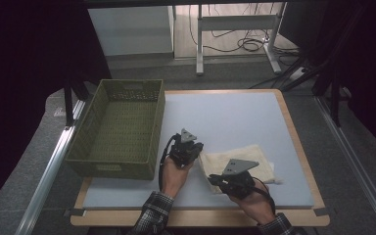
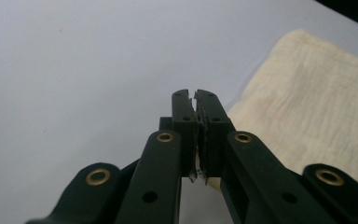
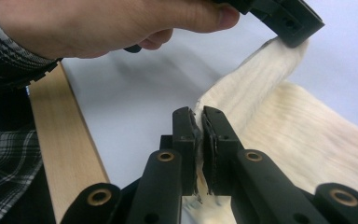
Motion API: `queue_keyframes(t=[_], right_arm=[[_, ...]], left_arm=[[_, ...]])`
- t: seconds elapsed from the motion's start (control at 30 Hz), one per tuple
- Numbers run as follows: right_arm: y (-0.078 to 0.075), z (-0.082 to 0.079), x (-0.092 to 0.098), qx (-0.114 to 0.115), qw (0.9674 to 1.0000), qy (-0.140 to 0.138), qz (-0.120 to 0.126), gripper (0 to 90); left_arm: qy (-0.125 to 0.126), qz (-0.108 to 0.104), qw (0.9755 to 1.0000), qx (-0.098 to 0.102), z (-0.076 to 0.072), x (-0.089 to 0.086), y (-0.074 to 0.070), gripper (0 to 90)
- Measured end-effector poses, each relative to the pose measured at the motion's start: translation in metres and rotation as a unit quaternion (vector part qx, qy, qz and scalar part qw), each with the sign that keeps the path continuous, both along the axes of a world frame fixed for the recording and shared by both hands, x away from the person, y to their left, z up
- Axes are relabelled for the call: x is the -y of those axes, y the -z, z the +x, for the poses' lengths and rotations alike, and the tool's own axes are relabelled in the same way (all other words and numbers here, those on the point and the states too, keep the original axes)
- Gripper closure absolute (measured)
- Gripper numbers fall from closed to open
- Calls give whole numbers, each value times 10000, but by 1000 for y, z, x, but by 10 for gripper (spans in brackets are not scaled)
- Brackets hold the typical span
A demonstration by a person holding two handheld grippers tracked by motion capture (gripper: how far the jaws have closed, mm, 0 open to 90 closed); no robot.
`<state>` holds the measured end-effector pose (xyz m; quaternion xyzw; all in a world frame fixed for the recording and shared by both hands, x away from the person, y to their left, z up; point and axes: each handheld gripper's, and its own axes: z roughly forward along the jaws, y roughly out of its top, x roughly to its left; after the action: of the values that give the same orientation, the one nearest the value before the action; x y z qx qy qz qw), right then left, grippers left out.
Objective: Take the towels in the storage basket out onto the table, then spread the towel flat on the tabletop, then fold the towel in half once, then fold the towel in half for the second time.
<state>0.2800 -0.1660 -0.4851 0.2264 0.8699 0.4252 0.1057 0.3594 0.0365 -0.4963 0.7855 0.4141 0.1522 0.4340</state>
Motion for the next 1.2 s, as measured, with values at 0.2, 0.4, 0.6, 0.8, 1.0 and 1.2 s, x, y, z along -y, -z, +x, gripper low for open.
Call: queue_keyframes(t=[0.2, 0.4, 0.6, 0.8, 1.0, 1.2], right_arm=[[-3, 2, 22, 26, 9997, 254, 49, 842], [-4, 4, 41, 16, 9989, 459, 67, 842], [-5, 5, 58, 29, 9978, 649, 117, 841], [-8, 6, 74, 38, 9967, 804, 137, 841], [-8, 6, 90, 21, 9950, 979, 175, 841], [-7, 7, 106, 9, 9932, 1148, 176, 841]], left_arm=[[162, 72, 9998, 76, 7, 21, -6, 870], [321, 116, 9993, 128, 13, 39, -11, 870], [444, 155, 9987, 193, 18, 56, -16, 870], [556, 184, 9980, 230, 23, 74, -19, 870], [669, 224, 9972, 231, 28, 91, -19, 870], [773, 244, 9965, 208, 34, 107, -17, 870]])
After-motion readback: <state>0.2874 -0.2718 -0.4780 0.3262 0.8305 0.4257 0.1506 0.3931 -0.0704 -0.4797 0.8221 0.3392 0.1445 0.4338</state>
